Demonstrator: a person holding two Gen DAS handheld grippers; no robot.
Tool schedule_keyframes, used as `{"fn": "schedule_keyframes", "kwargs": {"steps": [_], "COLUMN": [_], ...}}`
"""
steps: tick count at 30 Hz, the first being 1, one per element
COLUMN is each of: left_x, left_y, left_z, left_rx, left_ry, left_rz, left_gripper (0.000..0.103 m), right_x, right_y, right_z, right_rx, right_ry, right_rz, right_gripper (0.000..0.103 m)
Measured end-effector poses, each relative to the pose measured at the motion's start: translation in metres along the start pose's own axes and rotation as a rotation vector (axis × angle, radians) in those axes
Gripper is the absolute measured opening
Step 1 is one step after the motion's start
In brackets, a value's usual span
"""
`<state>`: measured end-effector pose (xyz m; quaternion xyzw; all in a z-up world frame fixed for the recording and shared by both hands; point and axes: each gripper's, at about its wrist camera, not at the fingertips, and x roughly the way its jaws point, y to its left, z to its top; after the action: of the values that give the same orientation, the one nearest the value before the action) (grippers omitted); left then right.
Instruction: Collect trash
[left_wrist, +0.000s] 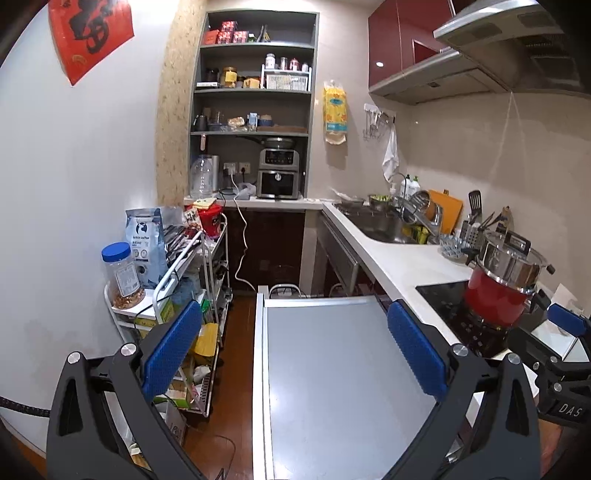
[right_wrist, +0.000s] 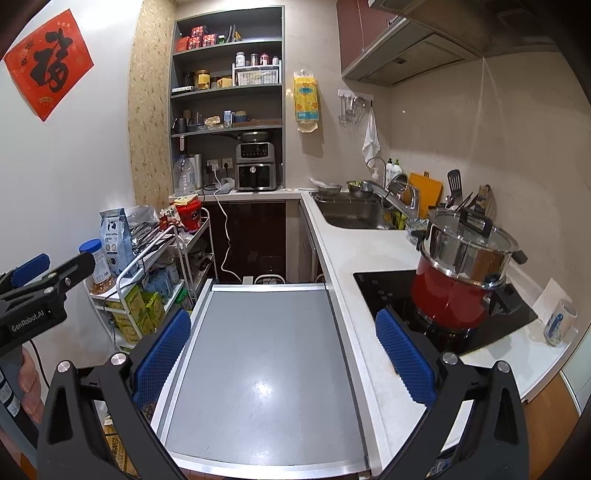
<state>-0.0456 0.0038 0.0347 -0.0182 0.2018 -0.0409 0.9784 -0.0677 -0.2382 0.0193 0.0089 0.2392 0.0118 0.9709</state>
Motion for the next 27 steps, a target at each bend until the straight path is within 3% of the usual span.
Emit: {"fn": "schedule_keyframes", "kwargs": {"steps": [11, 14, 17, 27], "left_x": [0.006, 0.006, 0.005, 0.005], "left_y": [-0.001, -0.004, -0.007, -0.011], "left_z": [-0.001, -0.001, 0.000, 0.003], "left_rx": [0.023, 0.034, 0.044, 0.048], "left_ry": [0.010, 0.004, -0.017, -0.023], "left_rz": [0.005, 0.035, 0.111, 0.073], "left_gripper": [0.101, 0.101, 0.101, 0.101], "right_x": [0.008, 0.009, 0.011, 0.016], "right_y": [-0.001, -0.001, 0.000, -0.001], "right_z": [0.007, 0.008, 0.009, 0.008], "right_rx": [0.012, 0.013, 0.014, 0.021], "right_ry": [-0.003, -0.002, 0.001, 0.012], "right_rz": [-0.009, -0.006, 0.000, 0.009], "right_gripper": [0.099, 0.099, 0.099, 0.099]}}
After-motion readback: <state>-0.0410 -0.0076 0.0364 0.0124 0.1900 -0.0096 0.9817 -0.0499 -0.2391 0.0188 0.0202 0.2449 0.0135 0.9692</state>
